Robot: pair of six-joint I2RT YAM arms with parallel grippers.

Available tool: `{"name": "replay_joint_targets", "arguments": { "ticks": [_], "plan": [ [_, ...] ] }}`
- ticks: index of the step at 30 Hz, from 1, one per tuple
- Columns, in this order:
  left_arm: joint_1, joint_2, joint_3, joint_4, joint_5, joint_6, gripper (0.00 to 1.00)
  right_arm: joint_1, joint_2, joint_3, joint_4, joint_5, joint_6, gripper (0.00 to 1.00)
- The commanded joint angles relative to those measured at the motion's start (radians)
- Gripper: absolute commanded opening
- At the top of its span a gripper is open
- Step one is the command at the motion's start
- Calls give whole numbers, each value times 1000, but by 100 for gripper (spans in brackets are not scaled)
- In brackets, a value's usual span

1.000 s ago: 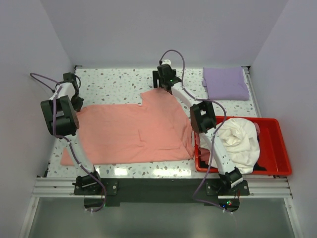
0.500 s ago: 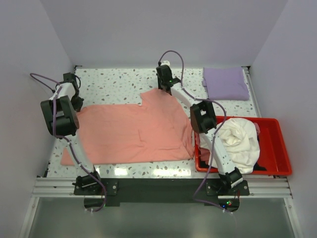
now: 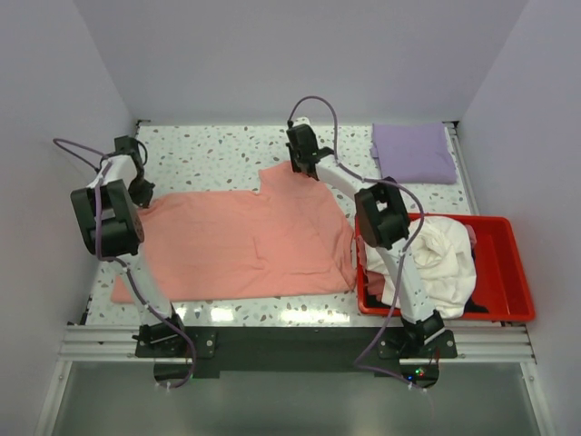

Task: Fold and stack the t-shirts
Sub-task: Fold the tshirt

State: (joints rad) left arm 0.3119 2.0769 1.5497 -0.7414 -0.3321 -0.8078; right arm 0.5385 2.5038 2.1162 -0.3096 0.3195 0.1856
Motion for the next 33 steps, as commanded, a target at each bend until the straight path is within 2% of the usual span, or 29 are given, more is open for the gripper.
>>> {"name": "replay_joint_targets", "arguments": {
  "ticks": [1,11,19,24,33],
  "plan": [
    [-4,-95,-36,34,22,7,0,21,-196,-117,128,-20,-41,0],
    [-2,-265,-237,74,1,-5,0,54,-497,-557,257,-48,-25,0],
    [12,-406,-355,82,-24,-37,0,86,-775,-856,262,-22,-26,0],
    [55,-474,-381,70,-16,-53,0,107,-922,-978,222,-7,-18,0],
    [125,-512,-320,77,47,-54,0,147,-1097,-1093,145,0,6,0]
  ]
}}
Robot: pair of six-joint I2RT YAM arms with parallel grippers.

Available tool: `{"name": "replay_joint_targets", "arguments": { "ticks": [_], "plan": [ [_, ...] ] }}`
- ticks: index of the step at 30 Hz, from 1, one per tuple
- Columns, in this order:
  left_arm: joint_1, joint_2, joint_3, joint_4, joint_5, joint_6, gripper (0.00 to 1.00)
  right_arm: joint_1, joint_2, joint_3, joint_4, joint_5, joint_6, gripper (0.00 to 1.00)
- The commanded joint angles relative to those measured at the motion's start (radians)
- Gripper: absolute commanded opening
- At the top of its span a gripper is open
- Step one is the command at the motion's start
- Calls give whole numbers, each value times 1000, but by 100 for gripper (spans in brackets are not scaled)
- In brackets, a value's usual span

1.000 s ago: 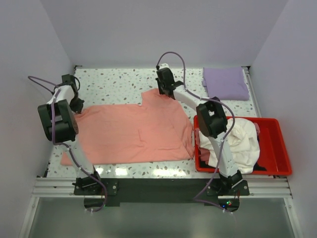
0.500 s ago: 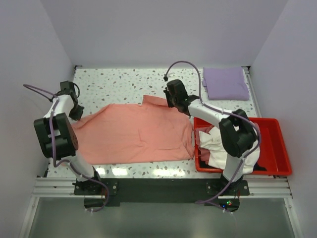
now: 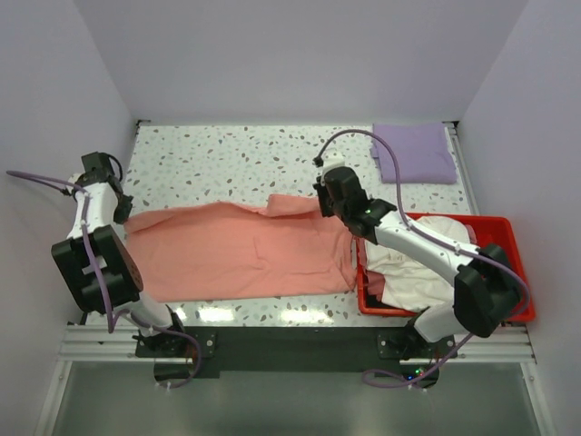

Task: Fold and stack the t-shirts
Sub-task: Fold the tshirt

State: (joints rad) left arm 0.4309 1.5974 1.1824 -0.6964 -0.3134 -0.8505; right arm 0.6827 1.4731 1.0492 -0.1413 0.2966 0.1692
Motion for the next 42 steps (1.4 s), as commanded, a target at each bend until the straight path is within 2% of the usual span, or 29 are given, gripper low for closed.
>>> {"name": "replay_joint_targets", "arguments": {
  "ticks": [1,13,28,34,38,42],
  "plan": [
    [6,-34,49,32,33,-12,0,6,-79,-43,-27,21,26,0],
    [15,-103,-21,3,-53,-78,0,40,-224,-147,-84,-40,64,0],
    [62,-120,-144,17,-30,-68,0,80,-319,-232,-168,-62,69,0],
    [63,-119,-181,26,-46,-73,8,89,-323,-279,-158,-119,93,0],
    [69,-111,-179,17,-64,-79,9,100,-312,-302,-167,-143,101,0],
    [88,-109,-153,2,-61,-82,18,139,-298,-325,-175,-185,95,2]
  ]
}}
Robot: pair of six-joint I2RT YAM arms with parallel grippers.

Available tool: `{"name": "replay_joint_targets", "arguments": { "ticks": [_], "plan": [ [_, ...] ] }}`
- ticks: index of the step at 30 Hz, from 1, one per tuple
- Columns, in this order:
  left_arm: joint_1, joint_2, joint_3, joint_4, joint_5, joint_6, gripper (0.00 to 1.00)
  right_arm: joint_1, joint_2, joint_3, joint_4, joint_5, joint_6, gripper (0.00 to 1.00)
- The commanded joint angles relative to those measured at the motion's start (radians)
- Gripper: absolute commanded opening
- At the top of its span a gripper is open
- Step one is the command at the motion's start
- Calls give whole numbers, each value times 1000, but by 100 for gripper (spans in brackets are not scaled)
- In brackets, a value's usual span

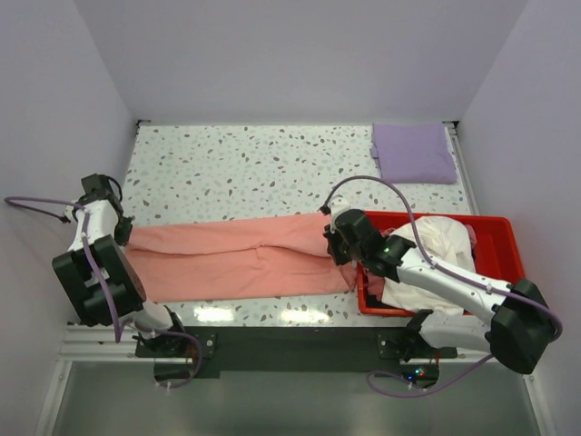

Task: Fold and stack the t-shirts
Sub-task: Fold the tshirt

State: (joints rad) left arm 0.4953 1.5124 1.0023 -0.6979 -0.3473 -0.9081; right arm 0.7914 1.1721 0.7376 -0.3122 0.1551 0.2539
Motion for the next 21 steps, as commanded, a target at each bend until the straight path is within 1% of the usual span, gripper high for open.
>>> {"name": "replay_joint_targets", "arguments": {
  "ticks": [1,3,6,8,9,10,11,12,13,14,15,17,18,20,21],
  "plan": [
    [23,-26,36,-2,-27,-25,18,43,14,-17,-10,-40,5,3],
    [32,-30,65,-20,-30,-32,18,83,35,-17,-27,-37,2,5],
    [46,-46,88,-31,-30,-35,20,127,80,-12,-70,-28,19,4],
    [55,-49,93,-34,-16,-31,22,152,96,-20,-87,-16,28,9],
    [55,-49,97,-35,-3,-28,24,173,98,-23,-91,-8,28,14],
    [57,-52,96,-34,7,-25,27,183,100,-24,-109,-5,33,37],
    [55,-55,93,-32,17,-18,32,190,101,-15,-126,-5,33,55],
    [57,-60,88,-28,36,-9,49,206,98,-9,-143,4,33,72],
    [55,-76,81,-22,48,-6,61,207,95,-6,-168,12,47,98],
    [55,-86,75,-6,63,0,72,212,78,-3,-174,8,47,99],
    [55,-98,62,1,100,14,88,221,69,8,-180,6,47,99],
    [55,-138,47,29,143,24,98,224,44,23,-189,-2,39,99],
    [48,-152,24,43,189,37,100,224,22,40,-186,-12,35,99],
    [25,-191,-19,90,229,49,100,224,8,74,-166,-38,18,99],
    [-19,-201,-30,101,232,54,100,224,9,86,-156,-48,15,99]
  ]
}}
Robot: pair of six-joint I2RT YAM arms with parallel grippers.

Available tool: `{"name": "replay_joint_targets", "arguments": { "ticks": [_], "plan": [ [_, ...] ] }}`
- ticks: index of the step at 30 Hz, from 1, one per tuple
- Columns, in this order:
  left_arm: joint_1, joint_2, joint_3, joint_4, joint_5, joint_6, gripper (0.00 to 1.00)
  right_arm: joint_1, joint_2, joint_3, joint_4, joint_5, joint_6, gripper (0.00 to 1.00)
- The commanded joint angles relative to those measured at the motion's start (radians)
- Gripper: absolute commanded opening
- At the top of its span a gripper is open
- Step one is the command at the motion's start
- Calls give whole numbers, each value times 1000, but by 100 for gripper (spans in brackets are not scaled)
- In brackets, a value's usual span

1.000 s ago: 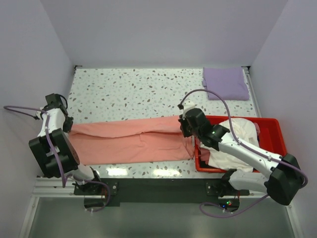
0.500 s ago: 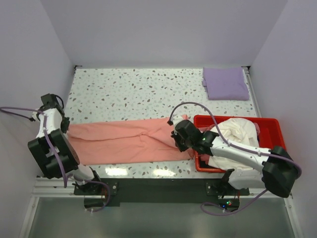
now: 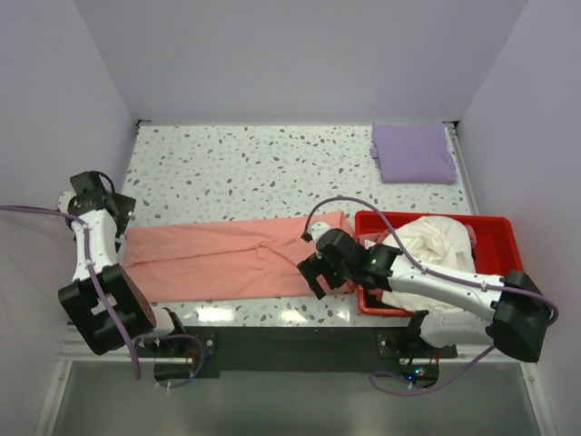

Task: Fold and stack the t-shirts
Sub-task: Fold the tshirt

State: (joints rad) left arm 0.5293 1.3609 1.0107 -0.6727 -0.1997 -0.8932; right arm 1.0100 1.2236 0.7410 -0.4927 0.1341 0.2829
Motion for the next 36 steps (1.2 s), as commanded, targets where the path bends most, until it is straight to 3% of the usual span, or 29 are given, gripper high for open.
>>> {"name": "replay_joint_targets", "arguments": {
  "ticks": [1,6,10,17,26,29,31,36],
  "plan": [
    [-78,-58,-47,84,77,40,100,6,-36,95,42,-43,-22,99],
    [-230,-34,-109,110,54,31,100,4,56,218,78,-15,9,99],
    [-241,6,-168,162,56,46,100,-13,210,303,89,42,44,99],
    [-241,73,-207,170,6,79,100,-139,431,388,157,-131,84,99],
    [-241,86,-231,193,6,86,100,-163,585,471,235,-137,71,99],
    [-241,84,-231,196,9,89,100,-178,619,486,252,-113,70,90],
    [-242,79,-231,197,9,89,100,-183,639,489,261,-97,56,77],
    [-241,79,-230,197,5,91,100,-197,665,505,260,-82,24,65]
  ]
}}
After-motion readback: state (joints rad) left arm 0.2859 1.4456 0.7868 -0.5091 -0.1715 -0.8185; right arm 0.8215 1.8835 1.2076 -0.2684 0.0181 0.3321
